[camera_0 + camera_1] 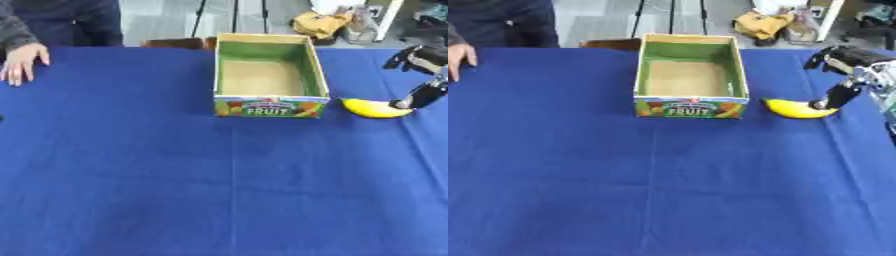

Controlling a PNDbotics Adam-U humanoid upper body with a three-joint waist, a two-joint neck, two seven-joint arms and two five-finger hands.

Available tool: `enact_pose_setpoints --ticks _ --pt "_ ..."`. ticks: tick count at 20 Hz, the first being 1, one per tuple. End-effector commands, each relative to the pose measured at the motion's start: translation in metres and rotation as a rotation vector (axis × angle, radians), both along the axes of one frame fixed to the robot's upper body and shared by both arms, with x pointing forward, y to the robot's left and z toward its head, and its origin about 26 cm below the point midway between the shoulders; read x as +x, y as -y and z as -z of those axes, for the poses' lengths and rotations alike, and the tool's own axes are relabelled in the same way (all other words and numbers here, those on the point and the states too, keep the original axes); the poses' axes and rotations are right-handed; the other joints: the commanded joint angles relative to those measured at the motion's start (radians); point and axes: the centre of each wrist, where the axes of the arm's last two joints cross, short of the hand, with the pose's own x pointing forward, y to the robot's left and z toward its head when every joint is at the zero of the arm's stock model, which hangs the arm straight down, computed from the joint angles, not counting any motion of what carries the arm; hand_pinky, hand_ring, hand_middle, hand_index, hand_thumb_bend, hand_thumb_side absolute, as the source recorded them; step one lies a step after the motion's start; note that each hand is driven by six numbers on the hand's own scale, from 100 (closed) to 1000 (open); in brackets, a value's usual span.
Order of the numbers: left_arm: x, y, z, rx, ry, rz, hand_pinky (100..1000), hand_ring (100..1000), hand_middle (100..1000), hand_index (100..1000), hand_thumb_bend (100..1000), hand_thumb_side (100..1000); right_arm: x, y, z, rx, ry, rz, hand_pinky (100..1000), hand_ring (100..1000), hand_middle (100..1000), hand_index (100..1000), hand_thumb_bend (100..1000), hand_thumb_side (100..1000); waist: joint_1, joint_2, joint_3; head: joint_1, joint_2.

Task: Pick up objects on the table and place them in the box.

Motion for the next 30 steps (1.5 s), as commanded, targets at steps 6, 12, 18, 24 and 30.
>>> enact_pose_setpoints --ticks 6,12,18,24,30 --pt "0.0 0.0 -0.01 0.017 0.028 0.016 609 696 659 742 508 783 0.006 0.006 -0.001 -0.045 -0.03 0.023 754 774 764 834 455 100 0.005 -0.007 0.01 -0.008 0.004" --pt "0.0 0.001 -0.01 0.014 0.03 0.017 609 696 659 742 508 783 0.009 0.005 0.007 -0.052 -0.055 0.021 755 775 762 831 441 100 0.007 -0.004 0.005 -0.008 0.004" --pt "0.0 0.001 -0.011 0.013 0.031 0.017 610 697 659 742 509 783 0.01 0.004 0.012 -0.057 -0.067 0.019 755 775 761 829 427 100 0.009 -0.002 0.003 -0.009 0.006" --pt "0.0 0.001 -0.011 0.013 0.031 0.019 610 697 659 741 510 783 0.01 0.005 0.016 -0.057 -0.076 0.028 755 774 758 827 414 100 0.01 0.0 0.005 -0.01 0.006" --pt "0.001 0.002 -0.011 0.012 0.033 0.023 610 697 659 741 510 783 0.009 0.007 0.019 -0.052 -0.08 0.039 754 772 752 823 404 100 0.014 0.004 0.013 -0.012 0.004"
